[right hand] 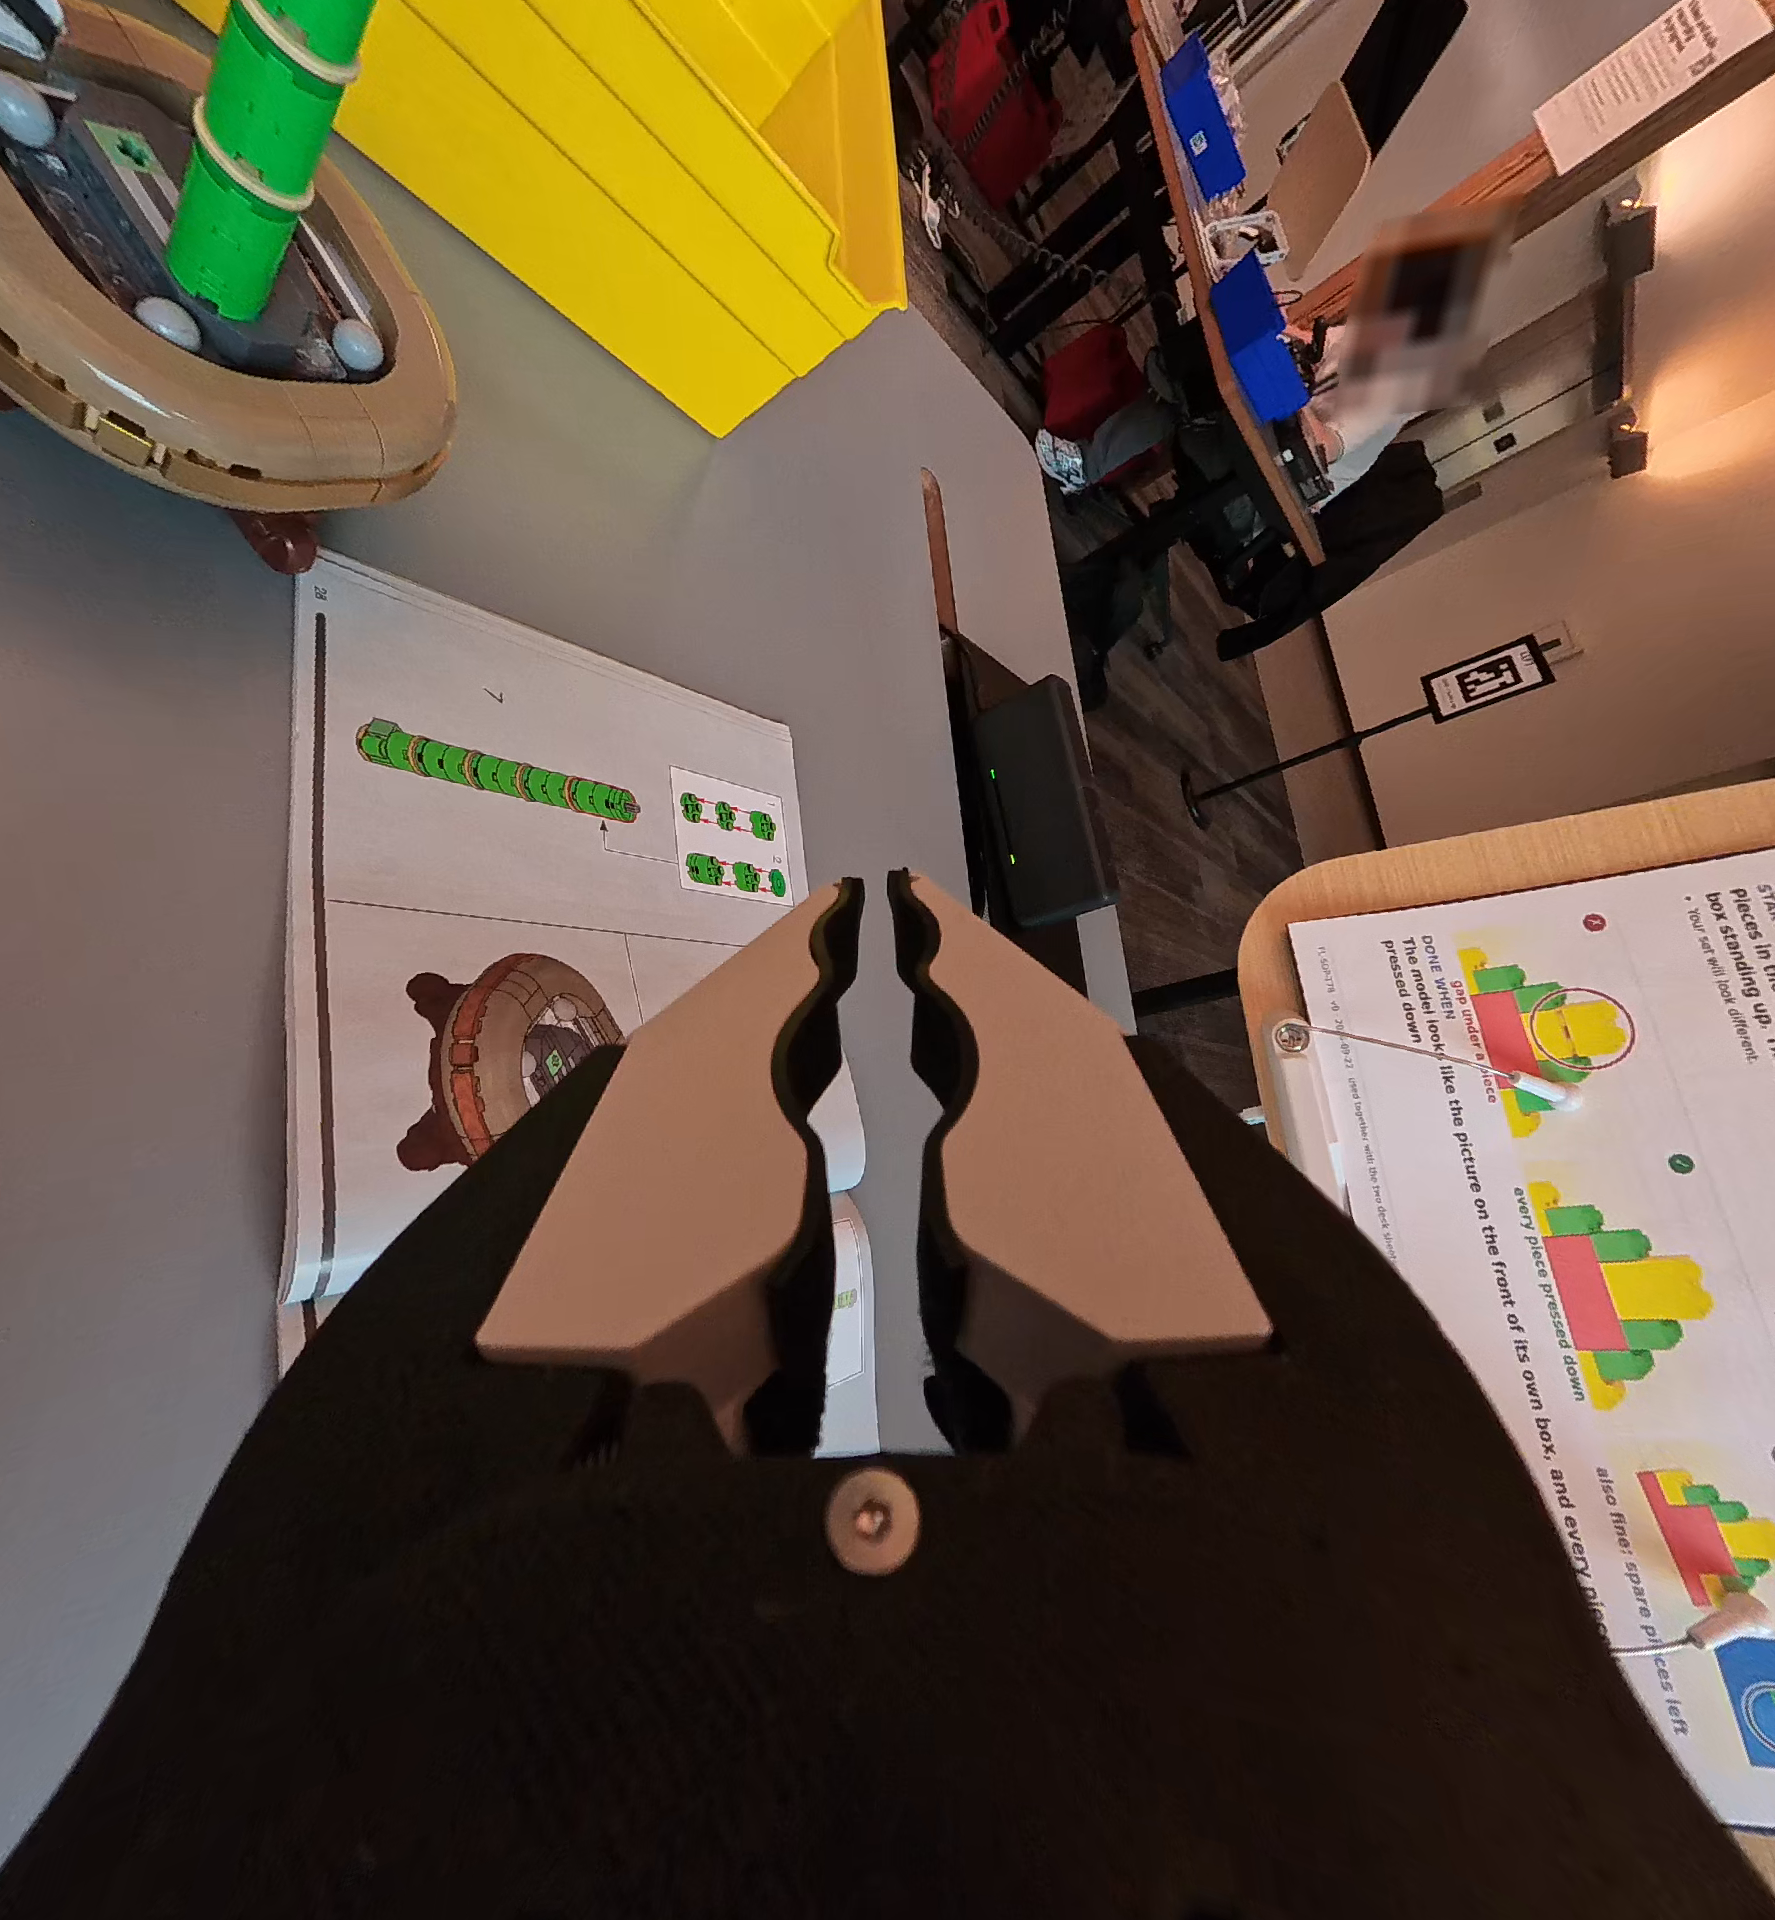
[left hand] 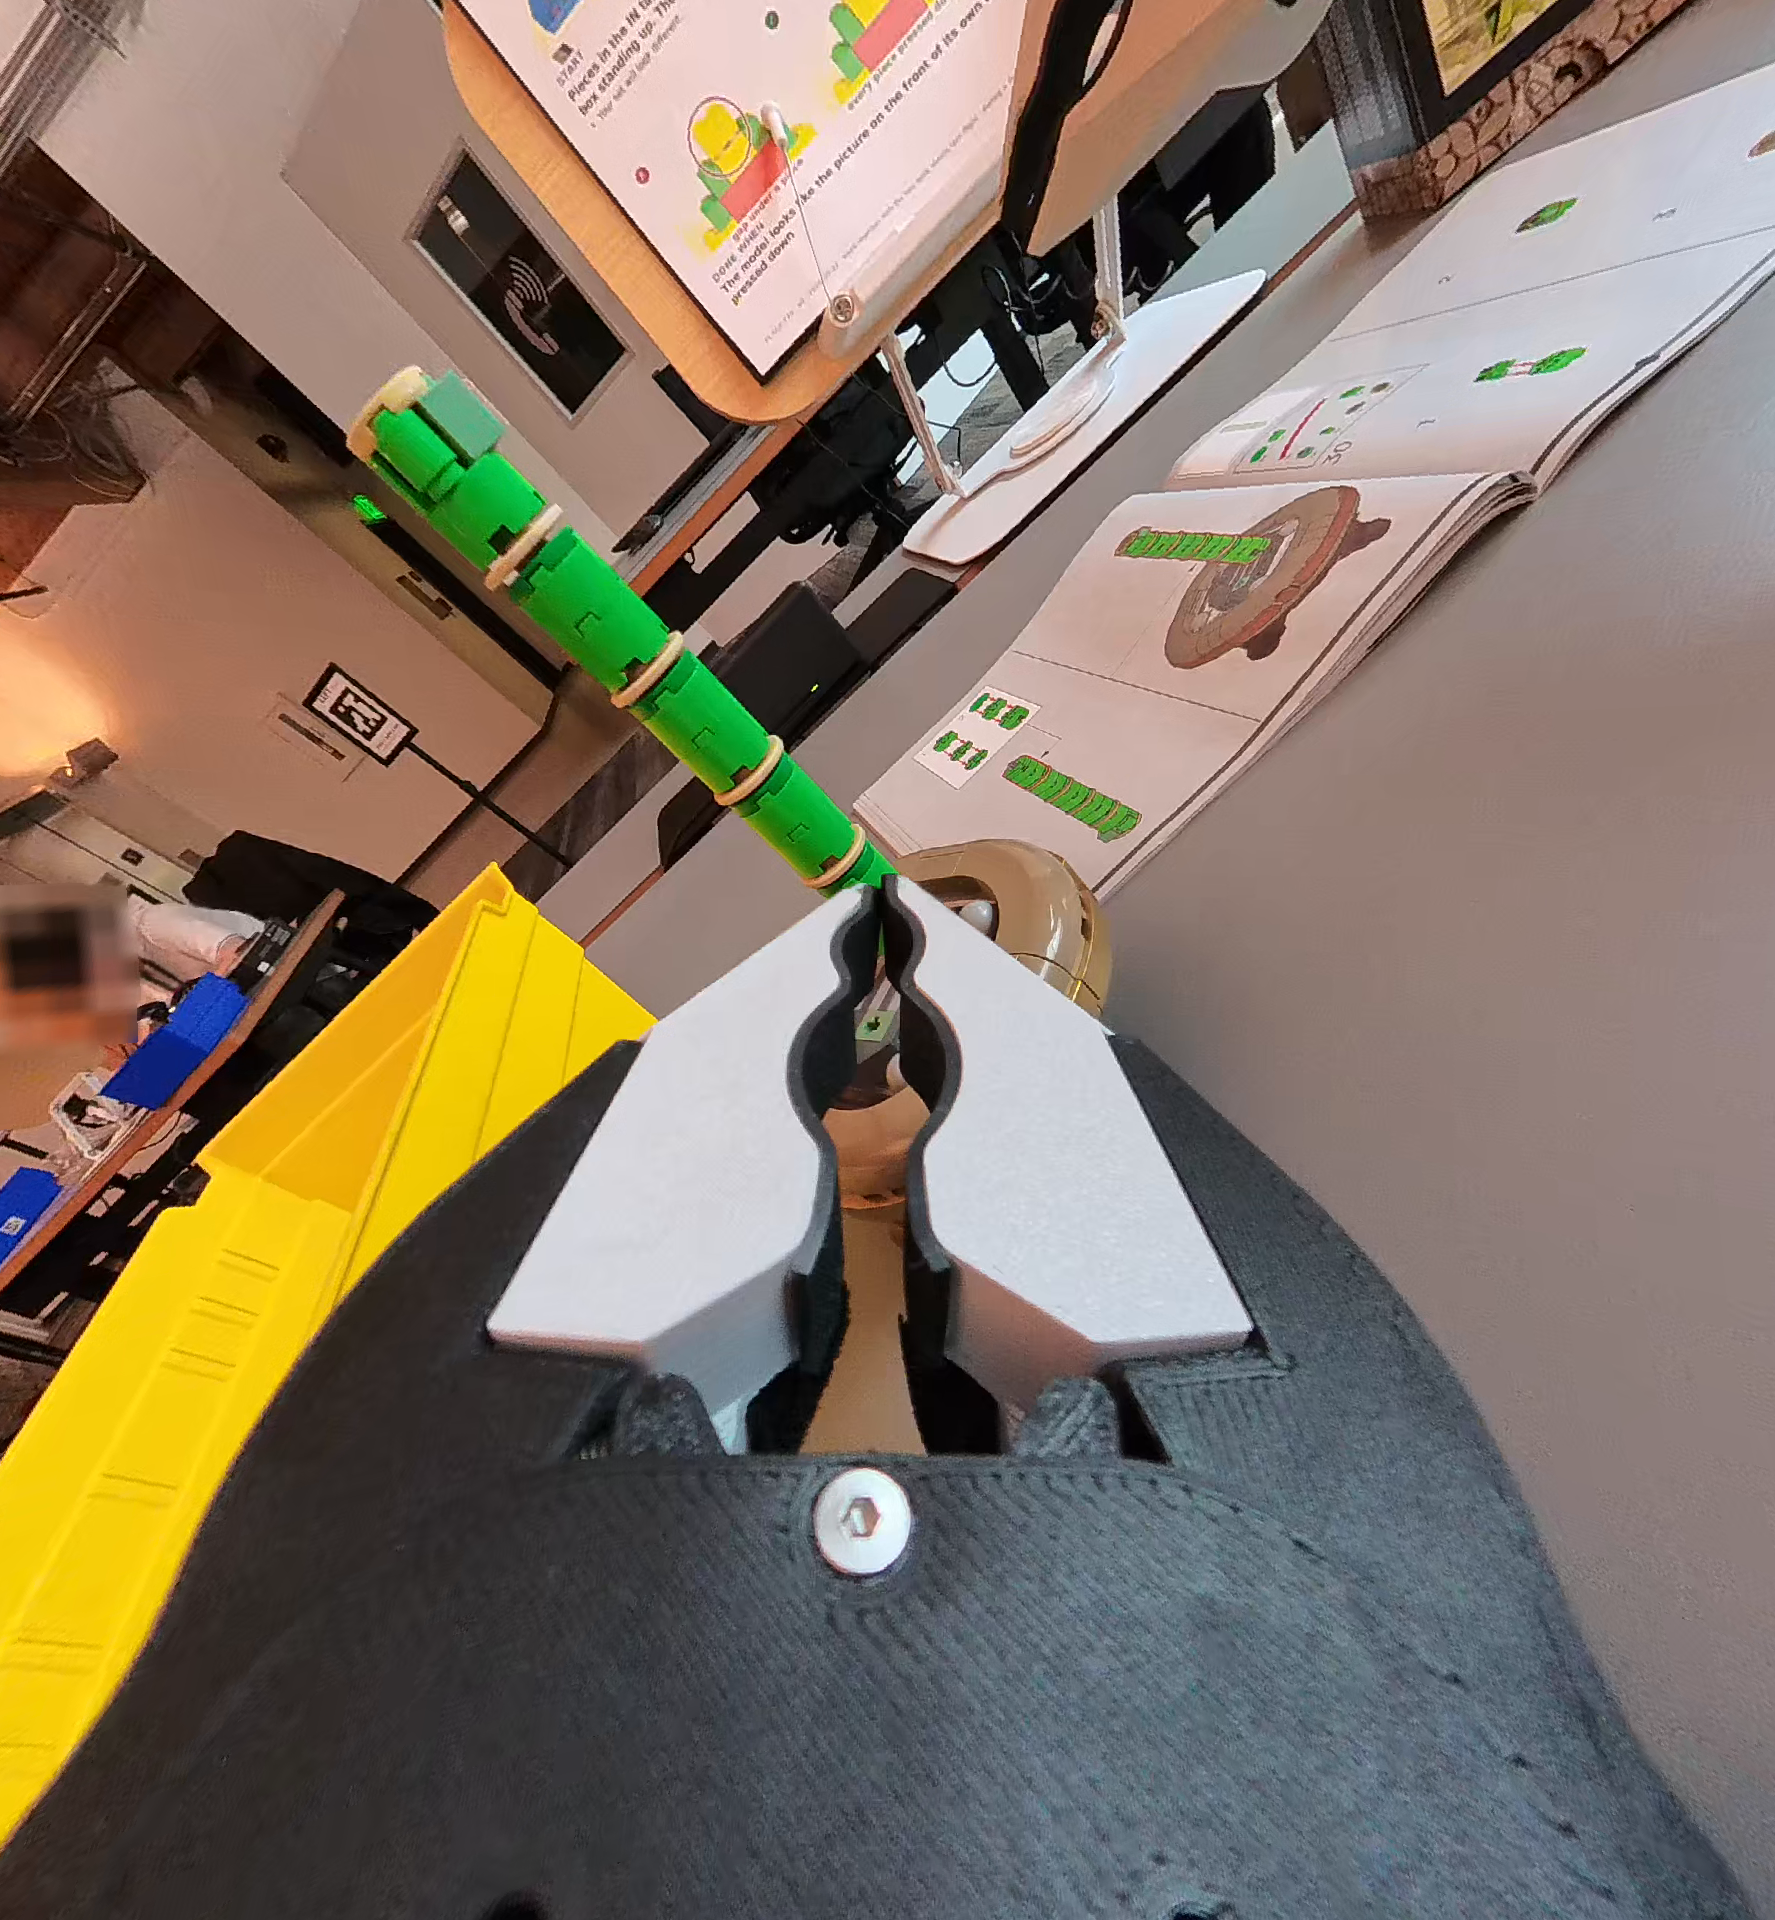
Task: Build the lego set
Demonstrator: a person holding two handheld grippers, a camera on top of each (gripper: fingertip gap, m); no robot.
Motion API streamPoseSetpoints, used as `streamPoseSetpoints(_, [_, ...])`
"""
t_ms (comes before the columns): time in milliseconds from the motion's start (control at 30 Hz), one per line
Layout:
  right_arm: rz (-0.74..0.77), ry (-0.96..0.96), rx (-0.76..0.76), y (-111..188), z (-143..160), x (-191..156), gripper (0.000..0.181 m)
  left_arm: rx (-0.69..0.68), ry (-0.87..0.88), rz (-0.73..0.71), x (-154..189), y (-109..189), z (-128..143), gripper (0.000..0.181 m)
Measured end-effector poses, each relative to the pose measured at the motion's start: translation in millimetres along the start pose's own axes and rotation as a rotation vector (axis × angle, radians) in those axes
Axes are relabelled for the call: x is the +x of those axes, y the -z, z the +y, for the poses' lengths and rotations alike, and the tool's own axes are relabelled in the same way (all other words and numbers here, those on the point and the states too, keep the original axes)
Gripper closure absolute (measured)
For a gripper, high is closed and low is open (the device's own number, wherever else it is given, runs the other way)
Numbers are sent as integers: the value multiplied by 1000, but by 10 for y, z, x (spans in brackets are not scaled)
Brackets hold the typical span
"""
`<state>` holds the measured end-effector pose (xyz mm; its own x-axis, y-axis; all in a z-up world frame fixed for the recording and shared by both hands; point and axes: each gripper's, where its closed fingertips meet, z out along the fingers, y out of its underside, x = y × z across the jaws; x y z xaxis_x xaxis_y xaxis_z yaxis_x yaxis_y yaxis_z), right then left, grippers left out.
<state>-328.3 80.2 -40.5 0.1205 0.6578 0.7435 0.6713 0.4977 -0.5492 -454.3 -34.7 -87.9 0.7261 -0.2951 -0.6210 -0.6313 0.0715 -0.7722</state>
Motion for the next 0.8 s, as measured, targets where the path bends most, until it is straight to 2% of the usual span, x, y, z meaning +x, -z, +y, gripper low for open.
streamPoseSetpoints(200, [-1,7,2,-1,-16,-8,175,43,-26,46,102,23,-82,181])
streamPoseSetpoints(400, [3,6,7,13,-21,3,176,-32,-40,27,81,-26,45,181])
streamPoseSetpoints(667, [2,6,6,10,-20,2,176,-3,-37,56,135,-11,-7,181])
streamPoseSetpoints(800, [-2,8,3,-2,-14,-11,175,-33,-31,45,110,-30,49,181])
